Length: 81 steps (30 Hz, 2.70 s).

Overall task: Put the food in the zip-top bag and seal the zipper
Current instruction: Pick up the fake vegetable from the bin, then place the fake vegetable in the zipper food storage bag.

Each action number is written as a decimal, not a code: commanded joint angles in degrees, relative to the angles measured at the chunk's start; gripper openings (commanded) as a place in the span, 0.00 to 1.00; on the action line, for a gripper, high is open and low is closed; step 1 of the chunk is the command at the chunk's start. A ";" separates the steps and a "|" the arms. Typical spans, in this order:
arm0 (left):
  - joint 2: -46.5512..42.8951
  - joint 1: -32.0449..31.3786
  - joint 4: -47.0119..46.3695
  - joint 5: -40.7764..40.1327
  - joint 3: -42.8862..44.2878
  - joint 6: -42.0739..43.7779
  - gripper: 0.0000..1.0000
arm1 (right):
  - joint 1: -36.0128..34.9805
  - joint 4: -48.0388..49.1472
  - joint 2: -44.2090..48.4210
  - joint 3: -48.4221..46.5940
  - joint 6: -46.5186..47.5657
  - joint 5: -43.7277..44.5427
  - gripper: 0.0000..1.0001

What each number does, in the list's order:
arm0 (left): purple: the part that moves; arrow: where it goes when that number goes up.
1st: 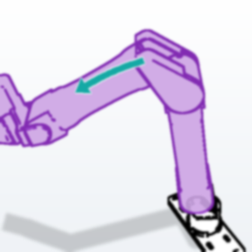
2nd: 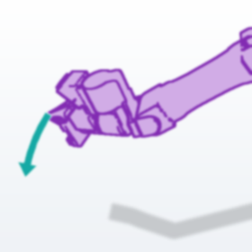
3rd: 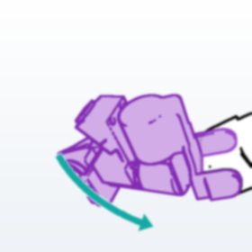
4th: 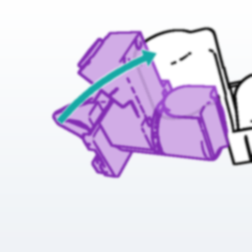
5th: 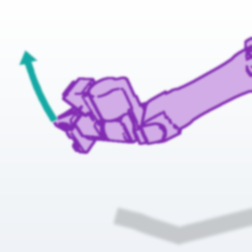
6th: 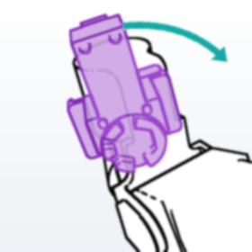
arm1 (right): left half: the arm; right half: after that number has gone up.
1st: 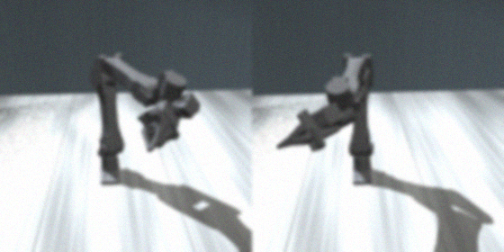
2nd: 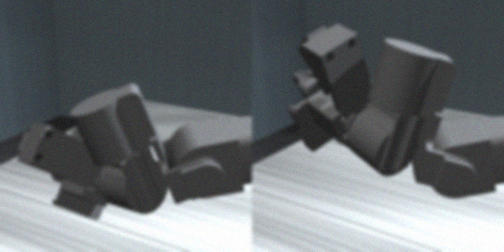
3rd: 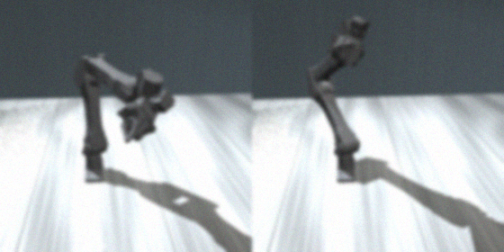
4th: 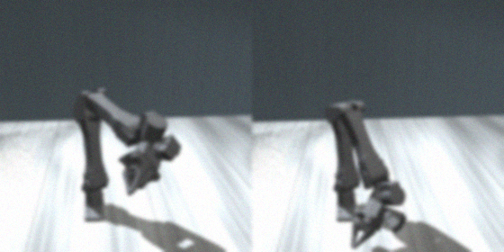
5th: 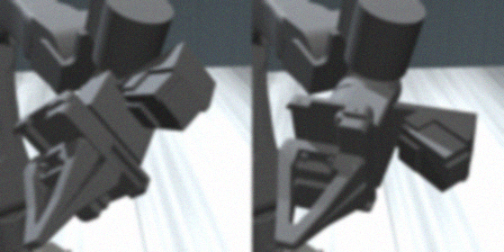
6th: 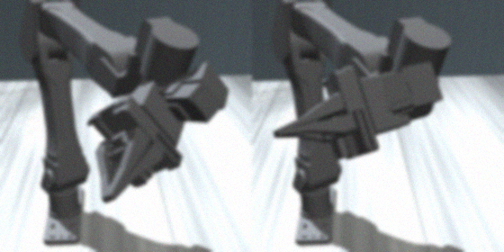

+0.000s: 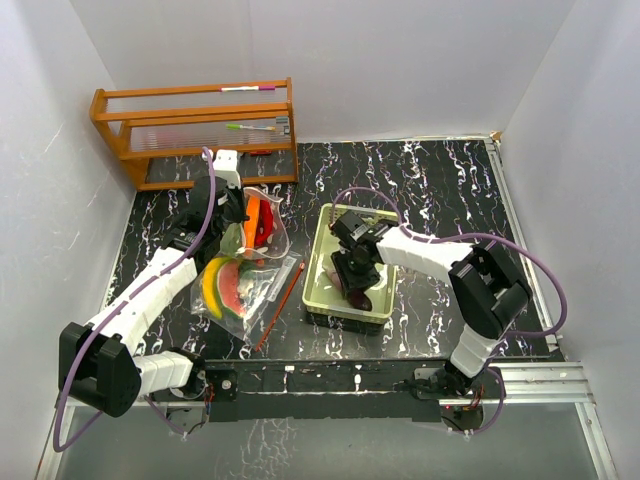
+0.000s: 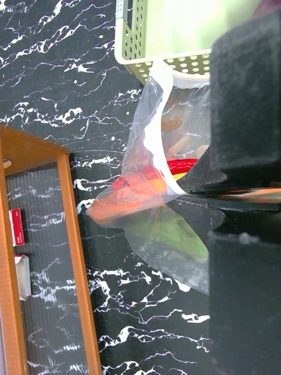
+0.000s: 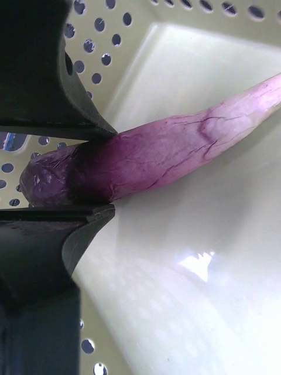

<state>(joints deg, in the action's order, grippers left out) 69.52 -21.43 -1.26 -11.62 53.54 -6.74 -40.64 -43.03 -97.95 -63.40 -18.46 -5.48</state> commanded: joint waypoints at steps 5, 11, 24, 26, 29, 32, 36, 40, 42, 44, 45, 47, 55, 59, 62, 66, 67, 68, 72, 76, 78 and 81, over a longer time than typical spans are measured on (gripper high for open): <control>-1.44 0.60 -2.27 -0.72 0.58 0.44 0.00 | 0.20 -0.22 6.17 -9.92 -1.36 7.23 0.13; -1.40 0.57 -2.49 -0.19 0.75 0.15 0.00 | 0.17 5.99 12.64 -15.22 -1.46 -0.86 0.12; -1.57 0.68 -2.95 0.70 0.66 -0.62 0.00 | -2.18 16.20 5.26 -21.47 -8.22 -16.55 0.11; -1.58 0.68 -3.05 1.02 0.62 -0.75 0.00 | -2.21 16.44 4.09 -22.91 -9.20 -17.14 0.11; -1.81 0.68 -3.14 1.16 0.52 -0.82 0.00 | -2.25 15.17 1.54 -26.19 -9.99 -17.00 0.12; -2.17 0.69 -3.14 1.08 0.39 -0.65 0.00 | -2.19 12.91 -1.50 -30.22 -10.21 -17.47 0.12; -2.49 0.69 -3.21 1.30 0.29 -0.79 0.00 | -2.25 9.32 -6.67 -35.23 -11.41 -17.64 0.12; -3.02 0.69 -3.40 1.73 0.20 -0.99 0.00 | -2.27 7.05 -9.14 -36.67 -12.27 -18.26 0.12; -3.23 0.69 -3.40 1.59 0.09 -0.91 0.00 | -2.53 6.95 -9.05 -35.98 -12.55 -18.24 0.12; -3.25 0.69 -3.40 1.34 0.07 -0.74 0.00 | -2.80 6.79 -8.42 -35.00 -12.77 -17.84 0.12; -3.20 0.67 -3.40 1.33 0.14 -0.73 0.00 | -2.86 6.74 -8.14 -34.43 -12.87 -17.66 0.12; -3.20 0.68 -3.48 1.69 0.10 -0.93 0.00 | -2.95 6.59 -7.92 -33.84 -13.21 -17.28 0.12; -3.84 0.69 -5.47 9.22 -0.91 -1.22 0.00 | -2.87 0.27 -16.55 -46.96 -14.61 -12.52 0.12; -4.20 0.58 -6.80 12.05 -1.59 -1.90 0.00 | -2.86 0.78 -20.21 -52.68 -17.32 -12.10 0.15; -4.20 0.36 -7.55 13.68 -1.90 -2.29 0.00 | -2.80 -0.26 -23.18 -56.26 -18.08 -10.73 0.21; -4.53 -0.25 -8.10 14.52 -2.28 -2.51 0.00 | -2.86 1.80 -22.54 -54.82 -20.03 -9.03 0.35; -4.56 -0.35 -8.00 14.36 -2.29 -2.42 0.00 | -2.86 3.17 -21.37 -53.56 -20.44 -8.84 0.39; -4.52 -0.44 -7.90 14.09 -2.23 -2.32 0.00 | -2.90 4.12 -20.21 -52.62 -20.59 -8.48 0.43; -4.39 -0.52 -7.63 13.41 -2.09 -2.28 0.00 | -2.91 4.09 -16.24 -50.84 -19.02 -6.32 0.50; -4.22 -0.57 -6.83 11.90 -1.62 -1.97 0.00 | -2.93 3.65 -11.61 -47.41 -17.44 -4.46 0.63; -4.04 -0.54 -6.39 11.27 -1.23 -1.62 0.00 | -2.88 3.65 -9.15 -45.27 -17.02 -3.38 0.64; -3.74 -0.54 -5.77 10.49 -0.47 -1.52 0.00 | -2.92 3.65 -5.81 -42.14 -16.47 -2.09 0.65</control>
<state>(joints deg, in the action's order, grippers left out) 67.85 -21.74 -5.39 -0.16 50.87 -8.56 -43.46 -42.72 -110.43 -107.98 -36.49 -10.76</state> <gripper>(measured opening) 0.007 0.646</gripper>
